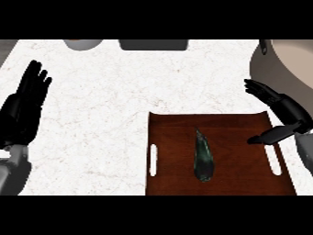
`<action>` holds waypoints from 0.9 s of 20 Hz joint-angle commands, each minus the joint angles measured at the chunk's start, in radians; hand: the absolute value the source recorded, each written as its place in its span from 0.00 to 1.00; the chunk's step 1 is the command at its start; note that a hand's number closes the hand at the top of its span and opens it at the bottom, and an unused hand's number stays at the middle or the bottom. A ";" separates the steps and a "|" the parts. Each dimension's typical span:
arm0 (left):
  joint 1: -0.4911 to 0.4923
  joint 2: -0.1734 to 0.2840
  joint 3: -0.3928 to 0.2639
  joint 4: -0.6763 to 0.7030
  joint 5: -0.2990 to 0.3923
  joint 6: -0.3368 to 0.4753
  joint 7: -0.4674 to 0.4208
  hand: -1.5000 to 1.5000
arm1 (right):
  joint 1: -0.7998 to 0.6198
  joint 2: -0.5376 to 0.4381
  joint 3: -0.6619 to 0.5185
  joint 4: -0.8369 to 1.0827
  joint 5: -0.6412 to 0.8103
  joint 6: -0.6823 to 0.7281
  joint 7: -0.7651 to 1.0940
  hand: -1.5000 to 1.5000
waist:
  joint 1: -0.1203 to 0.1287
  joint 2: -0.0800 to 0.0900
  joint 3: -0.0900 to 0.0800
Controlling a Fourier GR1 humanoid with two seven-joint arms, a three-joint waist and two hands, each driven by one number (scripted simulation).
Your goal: Pick the eggplant from the tray and place it in the pot
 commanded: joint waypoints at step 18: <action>0.003 -0.016 0.110 0.028 -0.029 -0.101 0.012 0.50 | -0.014 0.107 0.190 -0.401 0.161 0.265 0.621 0.00 | -0.011 0.000 0.000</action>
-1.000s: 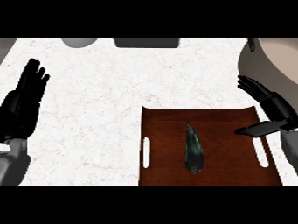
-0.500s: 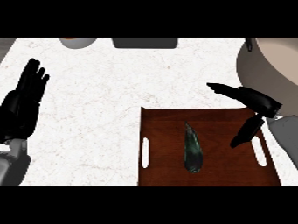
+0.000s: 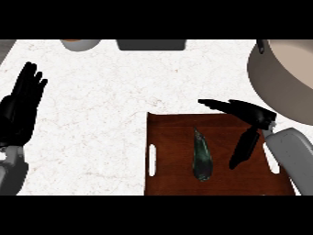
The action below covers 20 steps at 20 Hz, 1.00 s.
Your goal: Pick the eggplant from the tray and place it in the pot
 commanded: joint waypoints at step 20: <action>-0.059 -0.091 0.079 -0.035 -0.119 -0.064 0.103 0.50 | 0.136 0.169 -0.023 0.046 0.368 -0.053 -0.058 0.00 | 0.003 0.003 0.001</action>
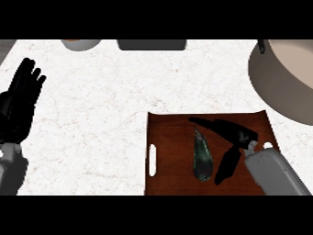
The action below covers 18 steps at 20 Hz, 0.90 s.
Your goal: Pick the eggplant from the tray and place it in the pot
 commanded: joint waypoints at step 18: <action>-0.040 -0.095 0.015 0.076 -0.081 -0.024 -0.043 0.50 | -0.049 0.148 0.046 0.203 0.266 -0.121 -0.220 1.00 | 0.001 0.003 0.000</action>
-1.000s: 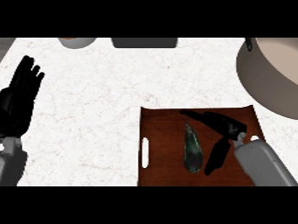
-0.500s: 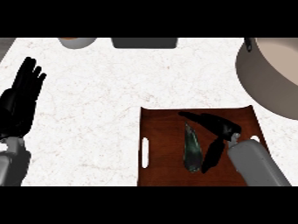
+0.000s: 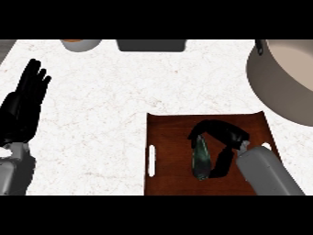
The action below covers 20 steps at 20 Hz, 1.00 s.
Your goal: Pick the eggplant from the tray and place it in the pot
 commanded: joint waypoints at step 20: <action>0.106 0.015 0.078 -0.051 0.018 -0.023 -0.018 0.50 | 0.542 -0.596 -0.085 -0.583 0.051 -0.292 -0.679 1.00 | -0.074 -0.003 0.009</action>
